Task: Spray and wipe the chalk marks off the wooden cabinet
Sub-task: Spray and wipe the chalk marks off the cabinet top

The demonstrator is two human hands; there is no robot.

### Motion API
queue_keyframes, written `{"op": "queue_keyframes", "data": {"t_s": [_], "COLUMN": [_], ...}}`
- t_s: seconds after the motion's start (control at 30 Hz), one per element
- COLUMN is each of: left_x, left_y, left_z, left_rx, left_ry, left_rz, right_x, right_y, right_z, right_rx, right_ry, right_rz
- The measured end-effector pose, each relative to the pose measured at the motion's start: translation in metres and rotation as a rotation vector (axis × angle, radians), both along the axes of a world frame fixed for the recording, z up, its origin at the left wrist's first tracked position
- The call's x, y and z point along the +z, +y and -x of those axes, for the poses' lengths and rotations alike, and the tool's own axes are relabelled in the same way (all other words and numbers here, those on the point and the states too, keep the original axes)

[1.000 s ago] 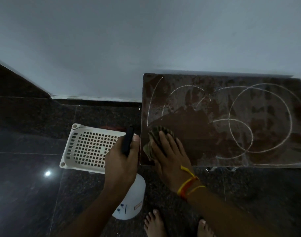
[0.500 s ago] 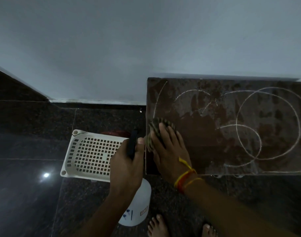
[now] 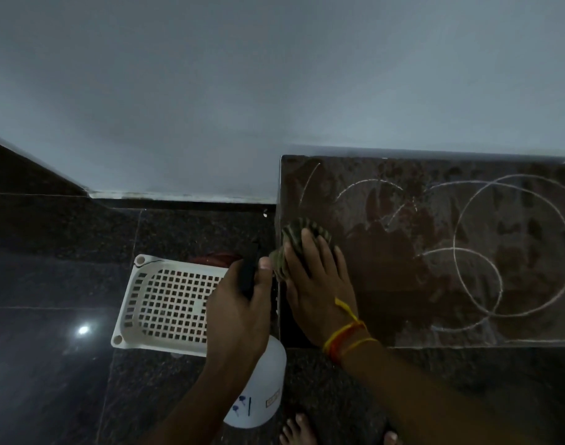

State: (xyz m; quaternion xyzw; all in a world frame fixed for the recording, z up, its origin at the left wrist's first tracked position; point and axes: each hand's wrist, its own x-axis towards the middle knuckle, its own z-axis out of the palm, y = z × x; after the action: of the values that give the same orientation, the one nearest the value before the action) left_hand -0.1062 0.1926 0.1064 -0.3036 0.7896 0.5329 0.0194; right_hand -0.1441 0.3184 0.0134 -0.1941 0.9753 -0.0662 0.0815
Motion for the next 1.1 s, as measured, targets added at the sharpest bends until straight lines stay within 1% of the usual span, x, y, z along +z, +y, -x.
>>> {"op": "queue_keyframes", "data": {"t_s": [0.13, 0.23, 0.3, 0.37, 0.57, 0.67, 0.77, 0.9, 1.0, 1.1], "left_x": [-0.005, -0.008, -0.011, -0.014, -0.01, -0.009, -0.009, -0.011, -0.01, -0.008], "left_y": [-0.002, -0.002, -0.002, -0.003, -0.005, -0.005, -0.004, -0.006, -0.008, -0.009], "left_z": [0.007, 0.007, 0.008, 0.009, 0.021, 0.027, 0.029, 0.03, 0.03, 0.032], "left_rx": [-0.003, -0.014, -0.02, -0.023, -0.009, -0.011, -0.01, -0.022, -0.037, -0.035], "left_ry": [0.0, 0.011, 0.014, 0.013, 0.002, 0.011, 0.028, 0.044, 0.059, 0.058], "left_rz": [0.002, -0.013, -0.018, -0.01, -0.021, -0.009, -0.003, -0.022, -0.01, 0.02], "right_x": [-0.003, -0.004, -0.004, -0.005, -0.006, -0.007, -0.006, -0.005, -0.007, -0.007], "right_y": [-0.004, -0.022, -0.029, -0.029, -0.016, -0.021, -0.033, -0.04, -0.04, -0.037], "right_z": [0.025, 0.071, 0.094, 0.096, 0.056, 0.075, 0.113, 0.151, 0.133, 0.101], "right_rx": [0.009, -0.081, -0.104, -0.091, -0.036, -0.044, -0.07, -0.044, -0.074, -0.073], "right_ry": [0.024, 0.04, 0.059, 0.074, 0.067, 0.061, 0.065, 0.09, 0.125, 0.107], "right_rz": [-0.002, 0.016, 0.027, 0.024, 0.006, 0.014, 0.034, 0.018, 0.045, 0.031]}}
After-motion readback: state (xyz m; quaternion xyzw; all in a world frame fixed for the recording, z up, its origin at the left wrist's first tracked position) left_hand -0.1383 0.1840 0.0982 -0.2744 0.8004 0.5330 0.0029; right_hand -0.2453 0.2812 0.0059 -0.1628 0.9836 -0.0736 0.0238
